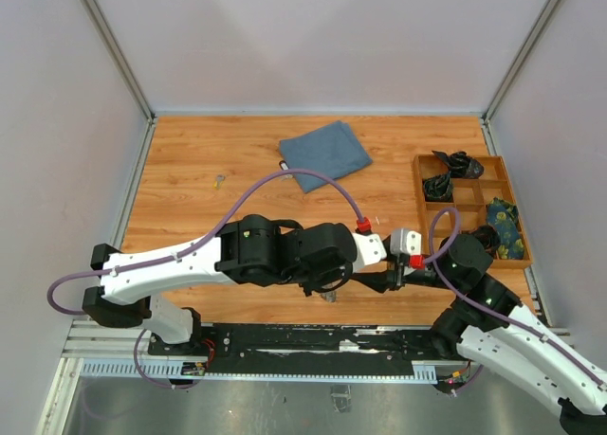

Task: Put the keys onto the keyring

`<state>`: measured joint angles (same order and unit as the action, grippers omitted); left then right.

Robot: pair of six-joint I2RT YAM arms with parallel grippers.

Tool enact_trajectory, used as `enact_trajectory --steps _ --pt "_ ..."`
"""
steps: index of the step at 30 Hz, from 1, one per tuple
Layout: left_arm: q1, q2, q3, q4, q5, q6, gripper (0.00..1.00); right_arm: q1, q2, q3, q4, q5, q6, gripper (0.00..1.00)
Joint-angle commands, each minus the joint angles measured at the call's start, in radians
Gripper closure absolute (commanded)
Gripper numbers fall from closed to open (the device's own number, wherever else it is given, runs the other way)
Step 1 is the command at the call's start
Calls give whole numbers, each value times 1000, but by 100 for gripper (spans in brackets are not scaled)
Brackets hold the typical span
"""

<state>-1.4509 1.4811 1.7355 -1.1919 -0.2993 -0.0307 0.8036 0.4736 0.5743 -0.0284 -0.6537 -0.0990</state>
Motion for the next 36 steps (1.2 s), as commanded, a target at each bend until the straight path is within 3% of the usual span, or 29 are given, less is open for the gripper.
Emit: enact_trajectory --steps 1,14,32,36 --pt "-9 -13 52 -1 -19 9 100 46 -26 -57 176 -8 31 60" --pt "-9 -24 49 33 15 33 99 97 23 -100 319 74 95 72" --pt "-9 -51 36 67 6 41 100 118 85 -87 329 3 105 71" --pt "-9 -54 35 70 12 41 100 120 90 -82 330 10 105 75"
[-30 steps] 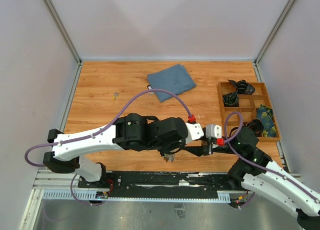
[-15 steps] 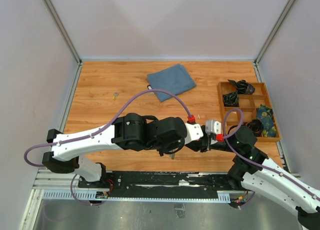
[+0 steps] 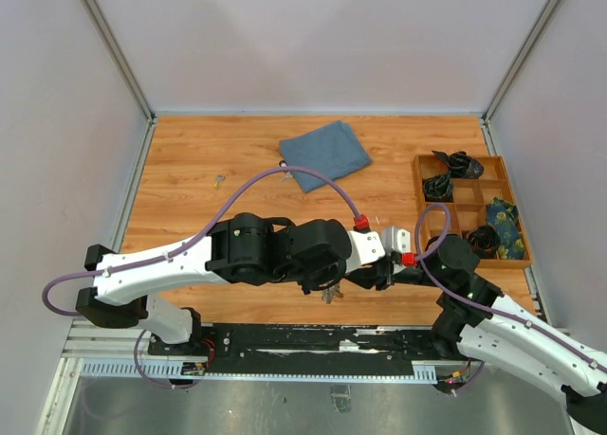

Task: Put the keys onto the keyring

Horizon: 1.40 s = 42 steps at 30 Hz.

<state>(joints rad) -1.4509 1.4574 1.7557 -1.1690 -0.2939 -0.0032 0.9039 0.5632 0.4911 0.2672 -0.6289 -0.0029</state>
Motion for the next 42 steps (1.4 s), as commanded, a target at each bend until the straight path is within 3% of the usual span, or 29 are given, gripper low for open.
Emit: enact_trajectory --steps 1,10,18,22,27,37,42 --pt "-9 -30 13 48 7 14 100 20 1 1 38 -13 11 78" --pt "-9 -33 6 54 16 17 99 20 8 6 59 -3 21 79" --pt "-9 -39 -3 59 21 20 99 20 7 7 63 6 19 99" --pt "-9 -63 -22 89 8 20 93 20 -11 11 58 18 21 100" --pt "-9 -148 -79 208 8 16 76 20 -39 48 15 25 11 100" --pt "-9 -417 -349 596 47 14 70 20 -58 157 -53 14 38 100" --pt "-9 -471 -424 676 53 17 67 20 -56 190 -51 7 56 100"
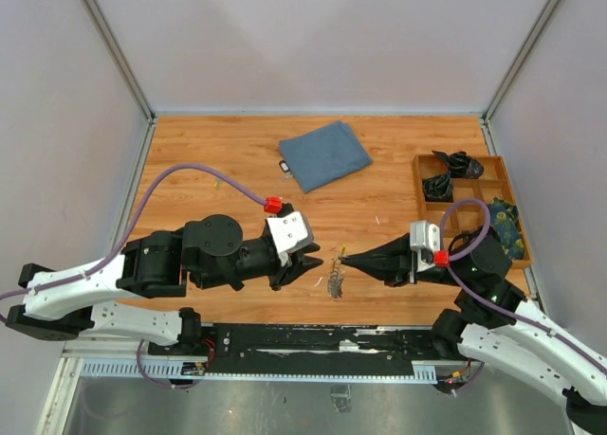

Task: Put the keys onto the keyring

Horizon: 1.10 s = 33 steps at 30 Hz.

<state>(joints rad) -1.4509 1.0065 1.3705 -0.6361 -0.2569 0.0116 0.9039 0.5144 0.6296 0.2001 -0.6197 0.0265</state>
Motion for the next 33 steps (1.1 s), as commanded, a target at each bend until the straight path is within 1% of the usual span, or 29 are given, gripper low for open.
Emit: enact_trajectory --steps 1,9,10,18,22,25,31,33 --pt "-9 -24 -47 156 18 2 66 20 -5 56 14 -6 30 100" --pt "-9 -41 -98 261 54 14 66 20 14 95 5 -14 65 100" --pt "-9 -42 -99 266 54 15 67 20 15 96 8 -13 66 100" --pt "-9 -34 -103 267 52 23 78 20 13 105 9 -17 69 100" --pt "-9 -21 -98 269 68 27 79 20 8 107 10 -16 69 100" --pt "-9 -9 -93 263 81 31 81 20 5 107 10 -13 69 100" --pt "-9 2 -92 253 86 24 81 20 -1 108 10 -11 68 100" --pt "-9 9 -90 245 81 24 84 20 -3 108 10 -11 68 100"
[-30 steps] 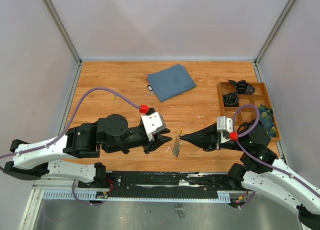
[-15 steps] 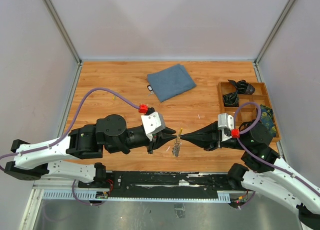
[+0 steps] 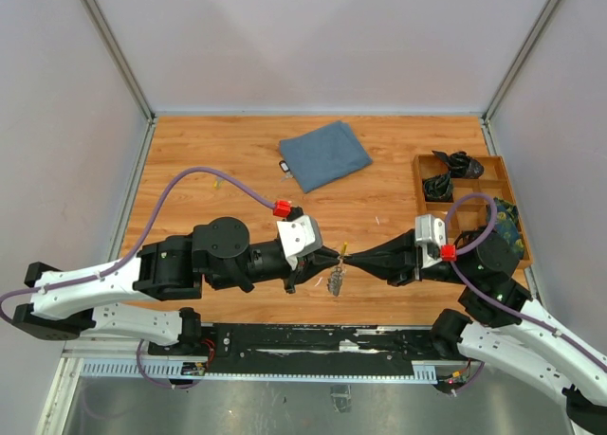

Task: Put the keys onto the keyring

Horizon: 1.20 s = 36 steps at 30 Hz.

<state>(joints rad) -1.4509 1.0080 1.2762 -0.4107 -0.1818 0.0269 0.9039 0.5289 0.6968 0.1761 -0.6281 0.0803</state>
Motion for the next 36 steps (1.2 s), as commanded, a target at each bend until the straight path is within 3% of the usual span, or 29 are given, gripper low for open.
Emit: enact_trajectory --steps 1,8,12,36 --pt "-9 11 7 15 4 8 86 20 -19 41 34 -2 13 100" --pt "-9 23 16 -6 -12 5 90 20 -25 43 32 -2 13 100" --pt "-9 21 16 -10 -20 4 99 20 -27 43 33 1 12 100" --pt "-9 49 23 -14 -15 -3 100 20 -38 28 116 55 61 100"
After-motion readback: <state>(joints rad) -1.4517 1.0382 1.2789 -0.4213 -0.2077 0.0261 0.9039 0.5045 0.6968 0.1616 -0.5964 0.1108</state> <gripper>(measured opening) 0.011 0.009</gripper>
